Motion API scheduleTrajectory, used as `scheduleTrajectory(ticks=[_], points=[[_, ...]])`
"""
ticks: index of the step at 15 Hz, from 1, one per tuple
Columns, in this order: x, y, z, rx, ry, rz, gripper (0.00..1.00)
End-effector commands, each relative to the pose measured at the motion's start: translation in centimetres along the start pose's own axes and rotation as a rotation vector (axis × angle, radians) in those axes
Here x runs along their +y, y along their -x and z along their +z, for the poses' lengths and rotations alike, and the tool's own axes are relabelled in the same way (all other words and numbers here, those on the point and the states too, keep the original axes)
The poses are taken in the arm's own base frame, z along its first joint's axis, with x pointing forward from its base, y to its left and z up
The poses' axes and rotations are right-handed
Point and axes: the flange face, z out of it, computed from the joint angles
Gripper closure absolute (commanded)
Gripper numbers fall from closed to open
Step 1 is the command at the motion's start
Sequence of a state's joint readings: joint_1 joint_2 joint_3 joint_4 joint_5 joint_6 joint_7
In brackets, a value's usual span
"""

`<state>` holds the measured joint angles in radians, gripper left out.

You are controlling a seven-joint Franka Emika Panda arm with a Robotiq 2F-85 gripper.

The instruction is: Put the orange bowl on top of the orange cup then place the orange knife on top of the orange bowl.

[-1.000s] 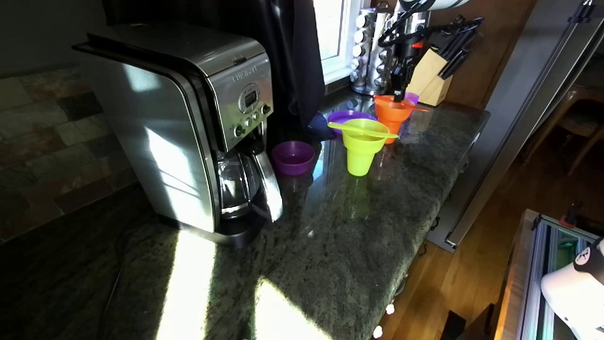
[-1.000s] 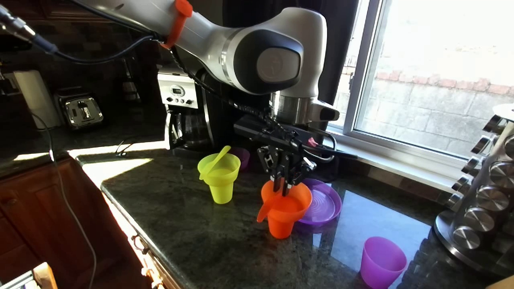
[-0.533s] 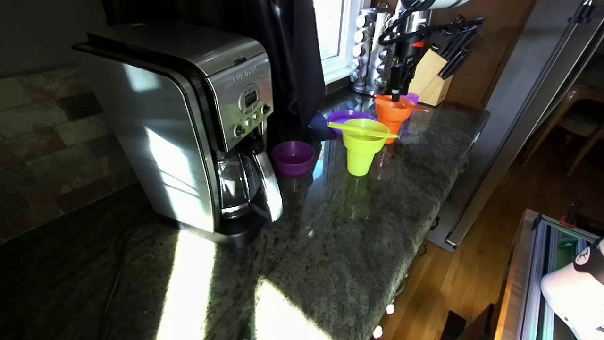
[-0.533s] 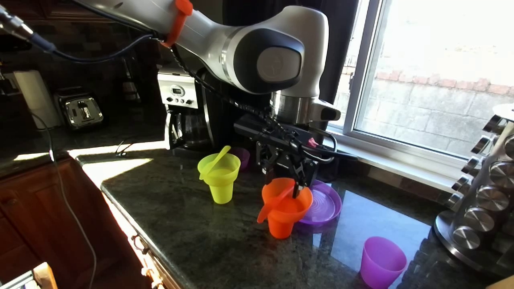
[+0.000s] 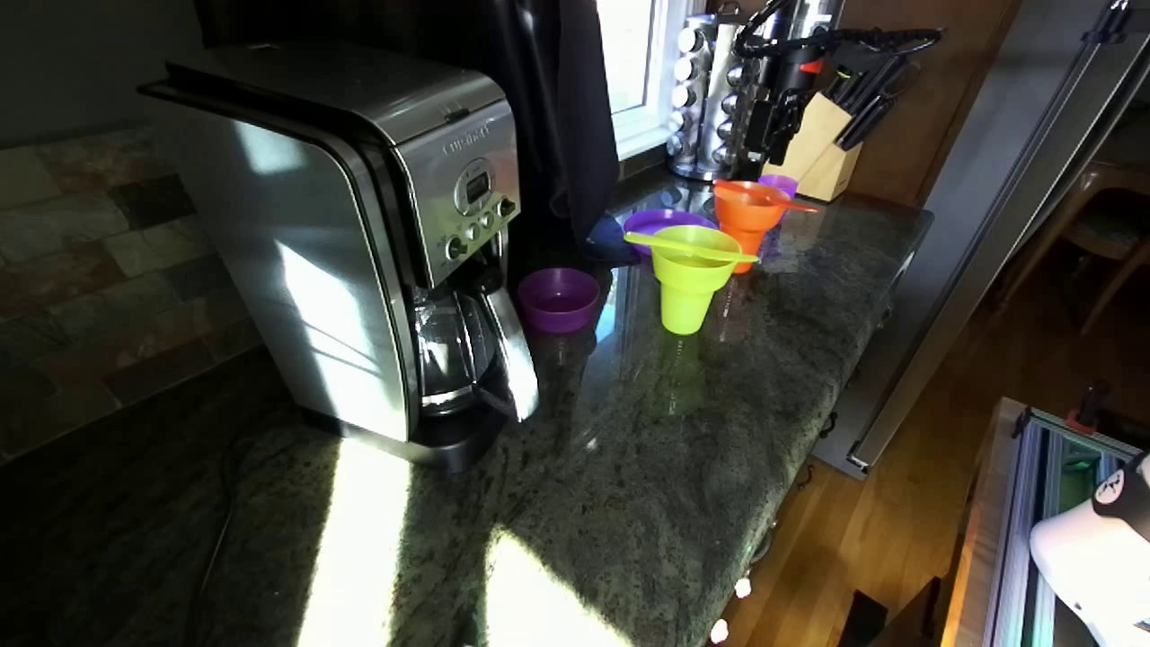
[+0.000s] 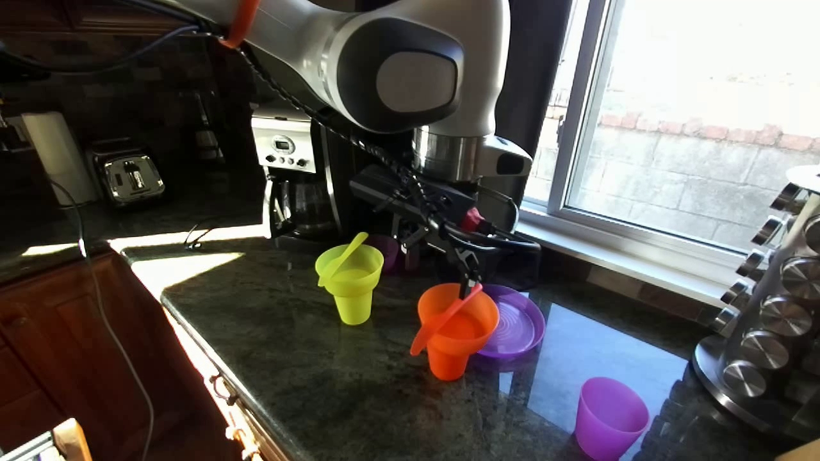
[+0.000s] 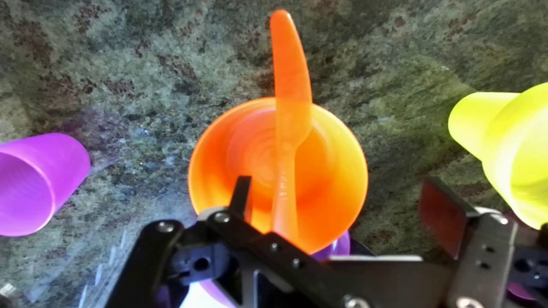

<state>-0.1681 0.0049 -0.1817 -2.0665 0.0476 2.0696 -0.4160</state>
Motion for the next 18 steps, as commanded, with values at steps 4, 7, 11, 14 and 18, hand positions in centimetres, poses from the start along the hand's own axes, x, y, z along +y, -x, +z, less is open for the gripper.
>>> scheduleTrajectory(ticks=[4, 7, 11, 14, 18], points=[[-2.3, 5.2, -1.4, 0.128, 0.029, 0.015, 0.0], [-2.9, 6.6, -2.0, 0.214, 0.03, 0.068, 0.0], [-3.8, 8.0, -2.8, 0.323, 0.053, 0.185, 0.0], [-4.6, 8.8, -3.1, 0.359, 0.063, 0.223, 0.0], [-4.5, 8.1, -3.4, 0.347, 0.047, 0.231, 0.0]])
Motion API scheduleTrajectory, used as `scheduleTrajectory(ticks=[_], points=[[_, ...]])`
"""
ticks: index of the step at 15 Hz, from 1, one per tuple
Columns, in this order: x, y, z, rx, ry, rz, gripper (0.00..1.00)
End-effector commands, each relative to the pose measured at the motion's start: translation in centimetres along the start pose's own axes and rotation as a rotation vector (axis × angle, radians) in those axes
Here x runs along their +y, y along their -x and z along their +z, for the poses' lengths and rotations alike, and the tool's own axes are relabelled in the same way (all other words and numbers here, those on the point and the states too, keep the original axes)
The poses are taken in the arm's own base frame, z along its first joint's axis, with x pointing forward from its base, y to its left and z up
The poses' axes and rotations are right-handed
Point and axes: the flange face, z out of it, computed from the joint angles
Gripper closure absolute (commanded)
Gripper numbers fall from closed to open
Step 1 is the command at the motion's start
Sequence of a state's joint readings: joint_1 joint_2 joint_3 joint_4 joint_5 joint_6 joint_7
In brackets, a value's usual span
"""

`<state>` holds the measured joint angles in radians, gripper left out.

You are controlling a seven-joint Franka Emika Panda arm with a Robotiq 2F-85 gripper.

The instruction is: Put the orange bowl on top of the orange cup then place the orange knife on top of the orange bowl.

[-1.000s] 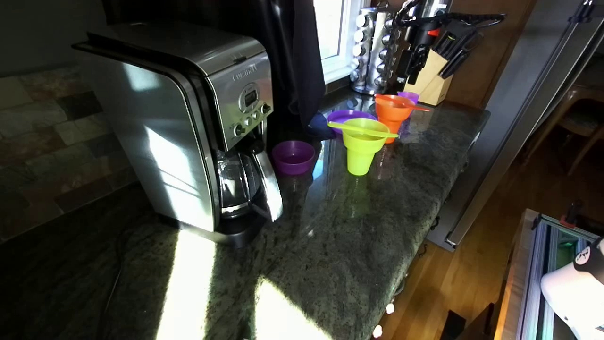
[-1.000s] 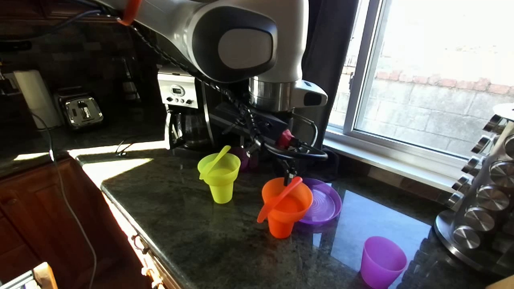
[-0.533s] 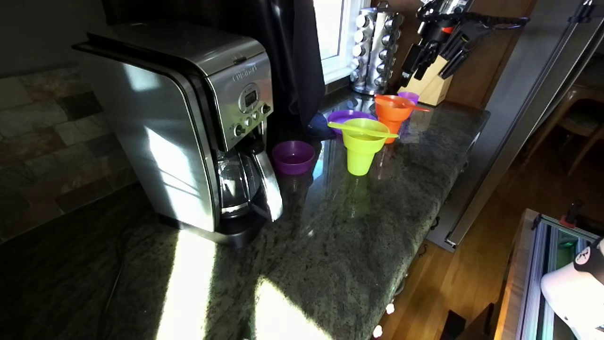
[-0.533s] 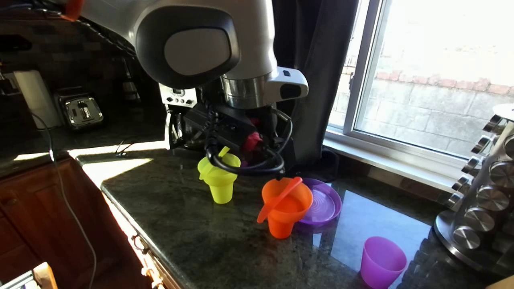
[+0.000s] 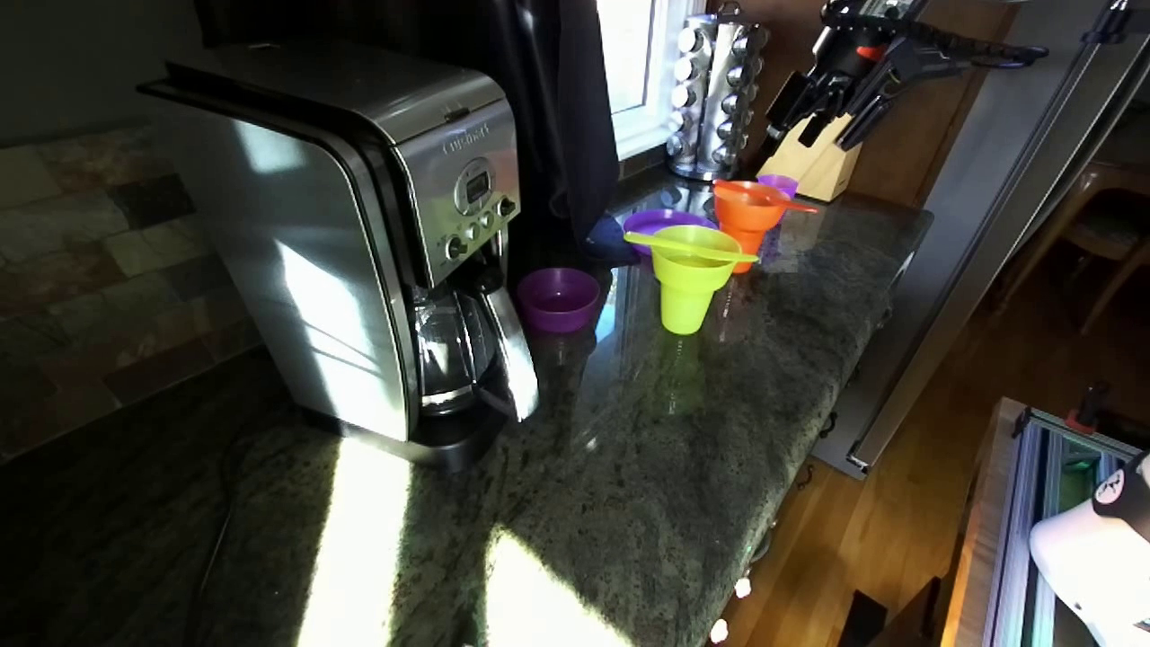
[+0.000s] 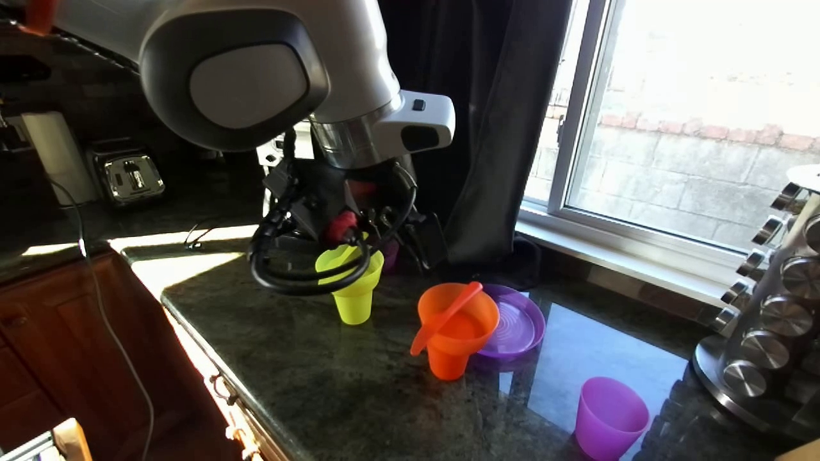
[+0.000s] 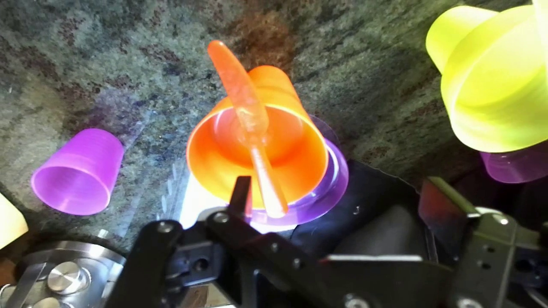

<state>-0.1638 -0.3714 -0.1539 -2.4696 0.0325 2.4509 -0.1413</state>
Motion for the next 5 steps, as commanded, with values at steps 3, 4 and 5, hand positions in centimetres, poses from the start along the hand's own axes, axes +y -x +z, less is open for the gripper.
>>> scheduleTrajectory(ticks=[3, 4, 5], points=[[-0.04, -0.1, -0.25, 0.003, 0.0, 0.002, 0.0], [0.0, -0.14, -0.21, 0.003, 0.0, 0.002, 0.0], [0.01, -0.14, -0.18, 0.002, 0.001, 0.003, 0.0]])
